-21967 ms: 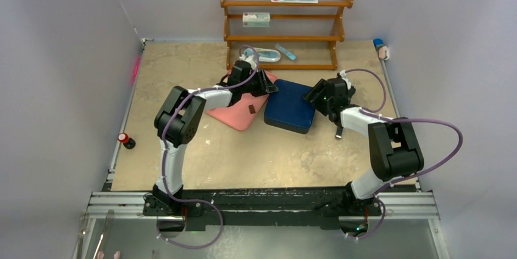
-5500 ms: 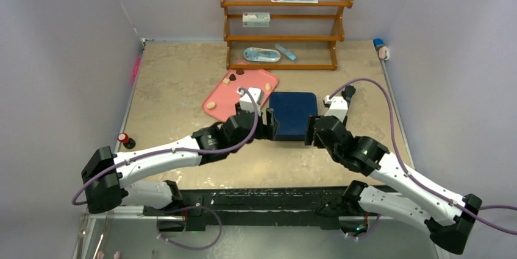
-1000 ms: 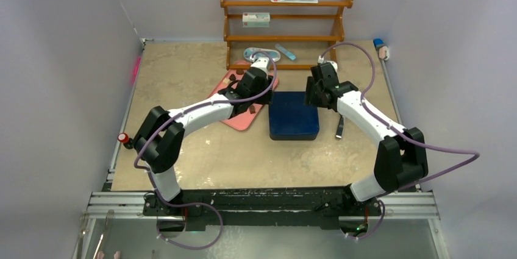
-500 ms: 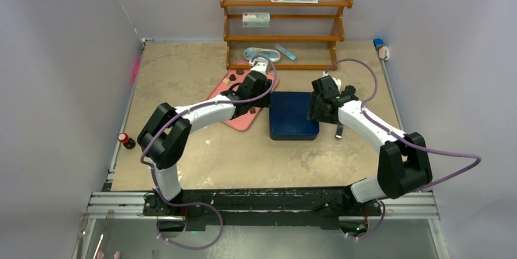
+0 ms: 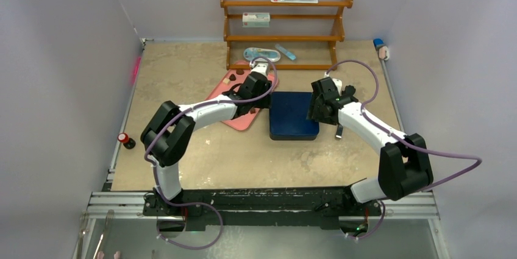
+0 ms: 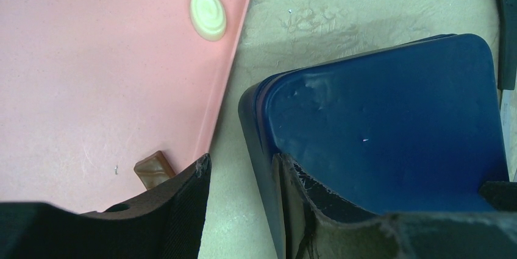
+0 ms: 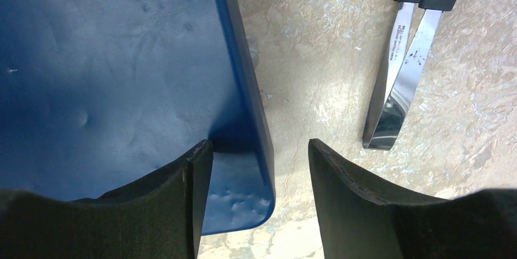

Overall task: Pack the chocolate
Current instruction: Close the box lid on the packing box.

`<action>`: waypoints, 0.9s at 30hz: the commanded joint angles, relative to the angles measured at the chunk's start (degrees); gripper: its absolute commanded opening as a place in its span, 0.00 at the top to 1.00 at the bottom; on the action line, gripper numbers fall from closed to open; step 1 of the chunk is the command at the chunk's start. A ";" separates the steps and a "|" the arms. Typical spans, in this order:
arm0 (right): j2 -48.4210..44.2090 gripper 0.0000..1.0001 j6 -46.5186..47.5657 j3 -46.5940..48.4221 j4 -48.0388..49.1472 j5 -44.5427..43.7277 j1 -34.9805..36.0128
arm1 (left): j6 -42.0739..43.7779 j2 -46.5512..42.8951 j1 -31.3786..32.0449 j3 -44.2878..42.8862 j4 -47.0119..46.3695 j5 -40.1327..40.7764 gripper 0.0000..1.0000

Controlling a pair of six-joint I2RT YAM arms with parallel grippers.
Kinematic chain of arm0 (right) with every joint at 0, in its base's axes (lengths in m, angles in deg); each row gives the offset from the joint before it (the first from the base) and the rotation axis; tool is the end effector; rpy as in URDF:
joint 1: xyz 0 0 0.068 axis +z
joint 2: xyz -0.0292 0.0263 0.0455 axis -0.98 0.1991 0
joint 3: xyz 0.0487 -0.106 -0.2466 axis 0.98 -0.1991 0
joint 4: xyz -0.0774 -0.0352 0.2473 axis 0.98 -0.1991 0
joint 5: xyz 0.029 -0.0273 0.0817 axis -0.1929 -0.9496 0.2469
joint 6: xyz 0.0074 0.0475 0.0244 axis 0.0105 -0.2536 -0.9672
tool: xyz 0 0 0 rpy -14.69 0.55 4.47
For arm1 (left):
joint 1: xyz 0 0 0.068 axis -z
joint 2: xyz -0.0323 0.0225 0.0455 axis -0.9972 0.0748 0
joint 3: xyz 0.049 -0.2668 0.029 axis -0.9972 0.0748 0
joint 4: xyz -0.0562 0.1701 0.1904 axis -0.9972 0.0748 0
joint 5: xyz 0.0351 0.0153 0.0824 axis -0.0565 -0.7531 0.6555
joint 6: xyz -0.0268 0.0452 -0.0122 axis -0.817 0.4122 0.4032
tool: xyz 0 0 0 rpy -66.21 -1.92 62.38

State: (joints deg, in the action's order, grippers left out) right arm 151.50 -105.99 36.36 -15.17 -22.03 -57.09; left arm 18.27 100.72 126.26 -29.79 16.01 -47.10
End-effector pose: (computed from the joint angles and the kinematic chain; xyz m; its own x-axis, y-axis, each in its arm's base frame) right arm 0.2764 0.0964 0.2275 -0.7380 0.2437 -0.6292 0.2485 0.9651 0.0824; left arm 0.3213 -0.2663 0.2048 -0.6667 -0.0681 -0.7422 0.2291 0.9289 -0.2909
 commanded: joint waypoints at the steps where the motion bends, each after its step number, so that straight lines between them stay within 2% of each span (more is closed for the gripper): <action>1: 1.06 0.38 -0.09 -0.92 -3.91 -2.20 0.10 | -0.87 1.11 -0.53 -0.55 -1.42 -0.52 0.59; 17: -0.16 0.39 1.14 -1.12 -1.58 0.33 0.10 | -1.92 4.07 -1.63 -2.90 -1.42 -3.40 0.59; 27: 3.19 0.37 3.89 2.16 3.27 2.93 0.08 | -3.89 4.88 -2.69 -2.30 -3.64 -6.71 0.59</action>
State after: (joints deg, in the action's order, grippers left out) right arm 152.38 -104.04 36.81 -13.29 -20.17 -57.09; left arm 15.40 103.99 124.34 -31.85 12.95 -52.52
